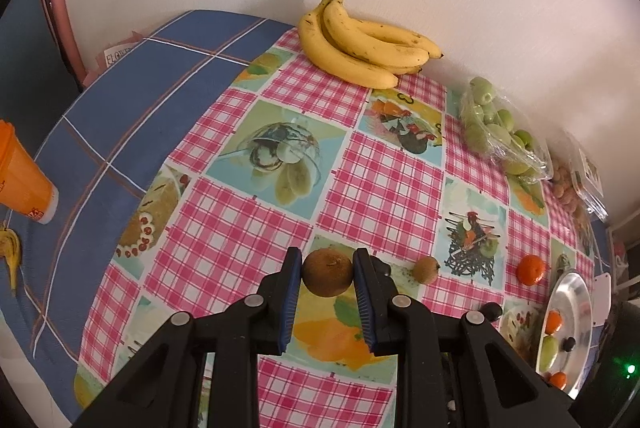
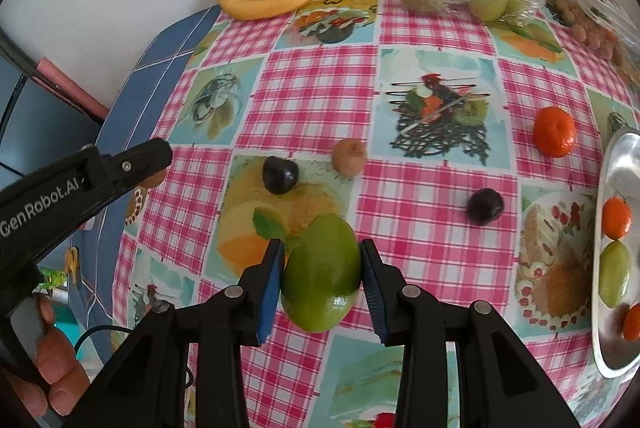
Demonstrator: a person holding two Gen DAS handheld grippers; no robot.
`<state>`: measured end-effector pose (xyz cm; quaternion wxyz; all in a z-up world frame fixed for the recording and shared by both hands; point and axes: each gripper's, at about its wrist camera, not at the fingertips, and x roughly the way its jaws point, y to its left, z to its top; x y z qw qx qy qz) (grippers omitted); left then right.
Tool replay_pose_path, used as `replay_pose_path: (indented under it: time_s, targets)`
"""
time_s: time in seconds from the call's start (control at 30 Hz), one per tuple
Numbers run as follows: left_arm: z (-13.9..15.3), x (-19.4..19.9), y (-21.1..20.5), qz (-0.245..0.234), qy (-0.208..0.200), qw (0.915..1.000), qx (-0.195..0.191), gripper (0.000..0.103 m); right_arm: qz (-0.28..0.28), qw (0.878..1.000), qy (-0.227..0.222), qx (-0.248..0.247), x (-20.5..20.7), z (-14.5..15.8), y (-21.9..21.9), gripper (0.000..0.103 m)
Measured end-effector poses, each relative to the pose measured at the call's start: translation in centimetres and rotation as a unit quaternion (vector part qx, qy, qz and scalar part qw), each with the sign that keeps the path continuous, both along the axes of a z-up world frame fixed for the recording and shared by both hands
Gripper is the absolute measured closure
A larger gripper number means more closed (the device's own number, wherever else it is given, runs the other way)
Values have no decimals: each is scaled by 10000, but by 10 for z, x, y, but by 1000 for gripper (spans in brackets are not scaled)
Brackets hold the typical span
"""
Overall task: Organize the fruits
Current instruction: 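Lift and carry the green fruit in the right gripper over the bowl while the left carries the kiwi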
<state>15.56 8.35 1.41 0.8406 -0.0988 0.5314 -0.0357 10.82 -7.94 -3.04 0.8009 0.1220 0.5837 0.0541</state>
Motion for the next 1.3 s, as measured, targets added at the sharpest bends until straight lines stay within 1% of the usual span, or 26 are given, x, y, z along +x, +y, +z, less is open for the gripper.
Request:
replay_pose_path:
  time_s: [0.37,0.77,1.1,1.3]
  targets:
    - [6,-7,-37,-258,-8,9997,27,75,-716,9974,58,12,-8,3,-68,64]
    - [10,-24,-109,-873,-49,9961,79,75,-1674,9858,-68,147,-28,18,-157,63]
    - [13,-45,-170,-1455,-178,9885,369,75,-2258,9737,-216,212,-51,31,-214,63]
    - [17,-64,-212,-1969,-305,9785,537,75,-2552,9662,-254,245,-65,34,-242,63]
